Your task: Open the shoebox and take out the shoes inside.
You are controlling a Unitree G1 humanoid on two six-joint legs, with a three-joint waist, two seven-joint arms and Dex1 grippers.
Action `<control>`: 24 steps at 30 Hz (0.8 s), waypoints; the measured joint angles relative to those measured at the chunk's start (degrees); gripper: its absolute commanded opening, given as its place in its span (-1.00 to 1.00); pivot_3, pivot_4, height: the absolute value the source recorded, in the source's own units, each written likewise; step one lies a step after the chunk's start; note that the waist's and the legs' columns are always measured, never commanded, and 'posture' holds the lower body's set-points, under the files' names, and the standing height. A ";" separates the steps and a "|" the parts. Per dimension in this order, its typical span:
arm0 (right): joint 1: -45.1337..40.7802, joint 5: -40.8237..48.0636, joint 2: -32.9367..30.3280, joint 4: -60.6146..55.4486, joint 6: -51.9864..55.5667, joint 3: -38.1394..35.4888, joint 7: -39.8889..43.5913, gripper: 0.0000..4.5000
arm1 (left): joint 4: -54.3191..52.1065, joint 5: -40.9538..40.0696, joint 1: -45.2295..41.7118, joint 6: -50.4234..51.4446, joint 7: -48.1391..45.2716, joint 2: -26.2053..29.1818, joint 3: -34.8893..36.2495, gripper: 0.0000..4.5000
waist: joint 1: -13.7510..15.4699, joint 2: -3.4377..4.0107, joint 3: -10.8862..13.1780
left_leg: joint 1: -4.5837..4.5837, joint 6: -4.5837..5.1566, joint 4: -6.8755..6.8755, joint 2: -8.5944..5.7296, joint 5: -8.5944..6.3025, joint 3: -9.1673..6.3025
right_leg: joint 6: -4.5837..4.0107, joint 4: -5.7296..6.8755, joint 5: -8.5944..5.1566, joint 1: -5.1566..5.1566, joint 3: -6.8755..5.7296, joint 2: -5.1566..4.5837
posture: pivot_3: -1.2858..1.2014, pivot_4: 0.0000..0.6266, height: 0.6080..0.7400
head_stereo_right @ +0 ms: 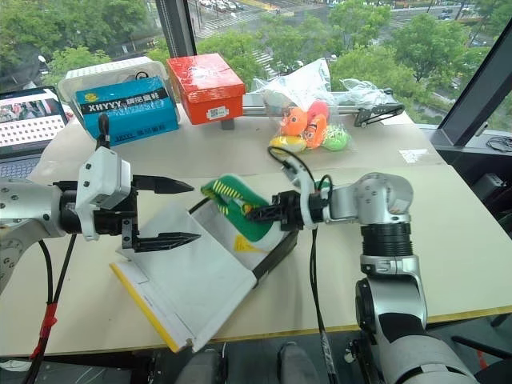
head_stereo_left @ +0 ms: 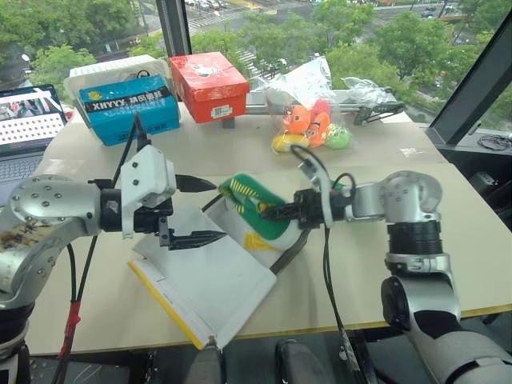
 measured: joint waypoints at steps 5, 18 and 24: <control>-7.62 3.79 -8.09 2.28 -0.10 -9.58 -1.51 -0.81 | 1.04 0.51 -0.36 -1.47 -1.31 -0.45 -0.87 1.00 | 0.07 0.05 0.05 | 0.01 0.01 -0.05 0.01 -0.01 0.01 | 0.08 -0.06 -0.05 0.01 0.00 0.02 | 0.03 -0.52 1.00; 15.80 -13.49 -24.75 -8.72 -29.61 12.30 19.66 -0.81 | 5.19 2.88 -4.46 -3.67 -4.07 -2.87 -5.64 1.00 | -1.62 0.10 0.09 | 0.18 0.09 -0.03 0.07 -0.05 0.48 | 0.39 -0.01 -0.06 -0.02 0.56 0.15 | 0.03 -0.52 1.00; 14.81 -18.63 -21.91 -2.21 -34.23 19.18 23.53 -0.81 | 5.05 2.89 -4.47 -3.62 -4.05 -2.86 -5.62 1.00 | -1.17 0.10 0.09 | 0.10 0.09 0.00 0.06 -0.06 0.49 | 0.41 -0.09 -0.06 -0.03 0.57 0.14 | 0.03 -0.52 1.00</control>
